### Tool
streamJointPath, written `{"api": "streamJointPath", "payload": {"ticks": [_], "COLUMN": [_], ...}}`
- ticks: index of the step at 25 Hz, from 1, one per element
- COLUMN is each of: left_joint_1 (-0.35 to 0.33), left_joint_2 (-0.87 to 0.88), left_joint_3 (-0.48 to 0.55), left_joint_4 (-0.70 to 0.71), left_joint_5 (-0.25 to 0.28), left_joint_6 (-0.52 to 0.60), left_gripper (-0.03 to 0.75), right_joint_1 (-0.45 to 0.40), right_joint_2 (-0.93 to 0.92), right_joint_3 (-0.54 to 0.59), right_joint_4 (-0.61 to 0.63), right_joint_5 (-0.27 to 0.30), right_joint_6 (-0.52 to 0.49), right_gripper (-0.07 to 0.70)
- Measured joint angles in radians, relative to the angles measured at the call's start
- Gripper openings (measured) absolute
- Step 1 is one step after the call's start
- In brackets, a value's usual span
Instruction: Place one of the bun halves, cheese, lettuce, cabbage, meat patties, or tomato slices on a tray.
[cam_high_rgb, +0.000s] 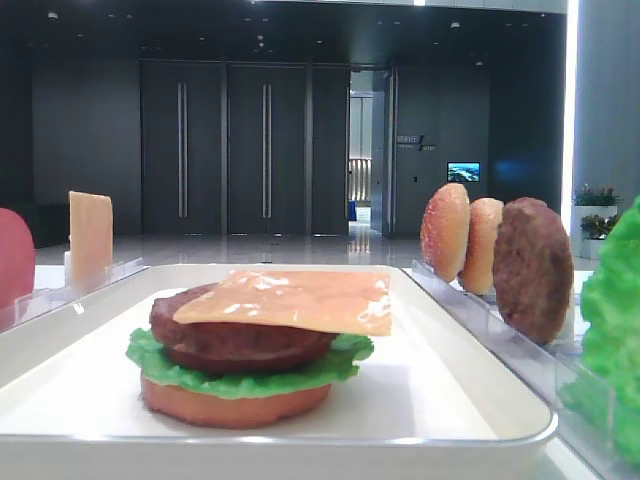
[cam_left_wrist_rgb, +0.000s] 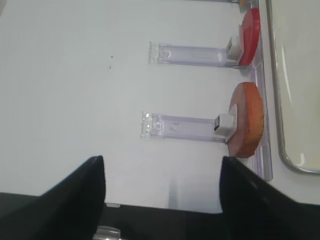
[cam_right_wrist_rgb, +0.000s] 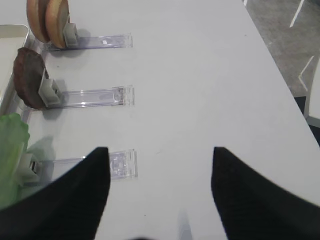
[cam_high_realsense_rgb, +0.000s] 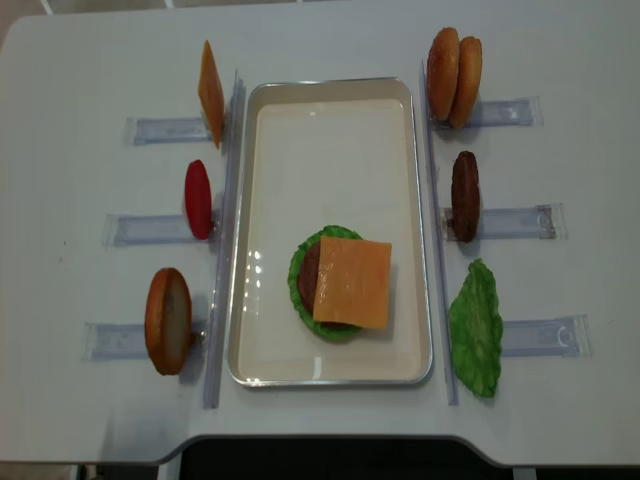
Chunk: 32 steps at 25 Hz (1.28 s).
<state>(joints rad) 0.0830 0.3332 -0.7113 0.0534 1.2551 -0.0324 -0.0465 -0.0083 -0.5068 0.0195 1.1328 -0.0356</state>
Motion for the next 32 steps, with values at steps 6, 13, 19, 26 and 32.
{"api": "streamJointPath", "payload": {"ticks": [6,13,19,26,32], "left_joint_1": [0.000,0.000,0.000,-0.046,-0.070], "left_joint_2": [-0.118,-0.214,-0.261,-0.272,-0.320], "left_joint_3": [0.001,0.001,0.052,0.178,0.233], "left_joint_4": [-0.002,-0.040,-0.090,-0.167,-0.168], "left_joint_5": [0.005,0.006,0.006,-0.045,-0.121], "left_joint_6": [0.000,0.040,0.046,0.115,0.140], "left_gripper": [0.538,0.516,0.452,0.433,0.433], "right_joint_1": [0.000,0.000,0.000,0.000,0.000], "right_joint_2": [0.000,0.000,0.000,0.000,0.000], "right_joint_3": [0.000,0.000,0.000,0.000,0.000], "right_joint_4": [0.000,0.000,0.000,0.000,0.000], "right_joint_5": [0.000,0.000,0.000,0.000,0.000], "right_joint_6": [0.000,0.000,0.000,0.000,0.000], "right_gripper": [0.424,0.424,0.424,0.424,0.424]}}
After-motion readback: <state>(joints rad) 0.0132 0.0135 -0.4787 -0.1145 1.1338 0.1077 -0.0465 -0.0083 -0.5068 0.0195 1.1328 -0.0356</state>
